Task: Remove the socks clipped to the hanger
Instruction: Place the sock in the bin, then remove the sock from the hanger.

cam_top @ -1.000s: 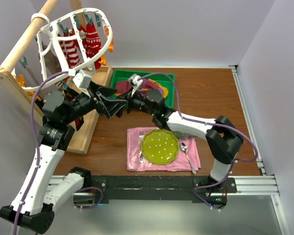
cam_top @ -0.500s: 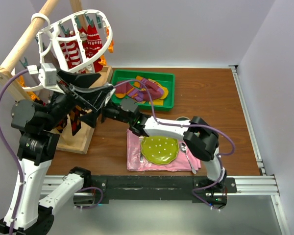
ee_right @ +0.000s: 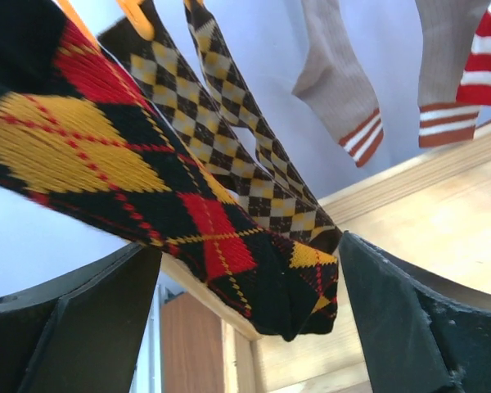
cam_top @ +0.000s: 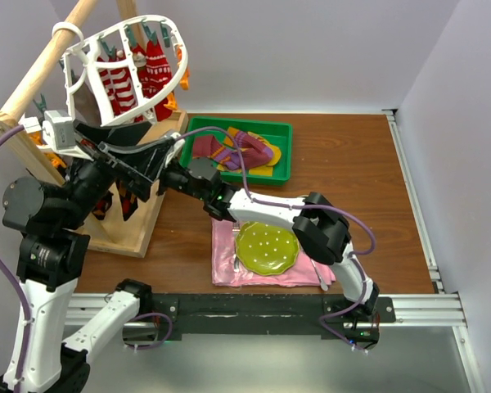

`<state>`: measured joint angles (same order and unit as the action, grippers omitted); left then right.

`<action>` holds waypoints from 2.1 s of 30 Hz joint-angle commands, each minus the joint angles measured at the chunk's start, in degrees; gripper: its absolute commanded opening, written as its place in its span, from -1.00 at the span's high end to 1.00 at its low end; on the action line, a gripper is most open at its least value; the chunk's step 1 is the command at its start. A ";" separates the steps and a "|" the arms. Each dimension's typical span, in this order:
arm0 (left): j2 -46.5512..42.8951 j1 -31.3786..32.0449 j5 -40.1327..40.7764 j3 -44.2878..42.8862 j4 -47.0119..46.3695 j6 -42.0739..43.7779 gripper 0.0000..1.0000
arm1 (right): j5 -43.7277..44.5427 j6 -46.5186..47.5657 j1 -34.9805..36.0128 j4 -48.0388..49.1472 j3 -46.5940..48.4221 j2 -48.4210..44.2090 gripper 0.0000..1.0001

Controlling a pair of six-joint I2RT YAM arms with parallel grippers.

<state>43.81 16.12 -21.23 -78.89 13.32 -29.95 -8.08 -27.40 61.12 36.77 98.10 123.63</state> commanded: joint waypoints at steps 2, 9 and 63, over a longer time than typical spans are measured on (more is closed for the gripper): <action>-1.80 -0.30 3.39 -1.18 3.64 0.42 -0.67 | 1.66 -0.46 0.14 -0.74 4.72 1.08 -0.39; -3.56 -0.30 4.27 0.14 6.27 1.74 -0.67 | 2.98 3.22 -0.13 -5.02 2.53 -3.39 0.93; -14.90 -0.30 19.48 26.60 1.71 -9.60 -0.37 | 30.65 13.86 -6.99 -10.15 -20.41 -26.78 1.00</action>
<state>27.77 16.12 0.58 -50.98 19.22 -38.59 14.48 -15.99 52.14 22.76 78.48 99.98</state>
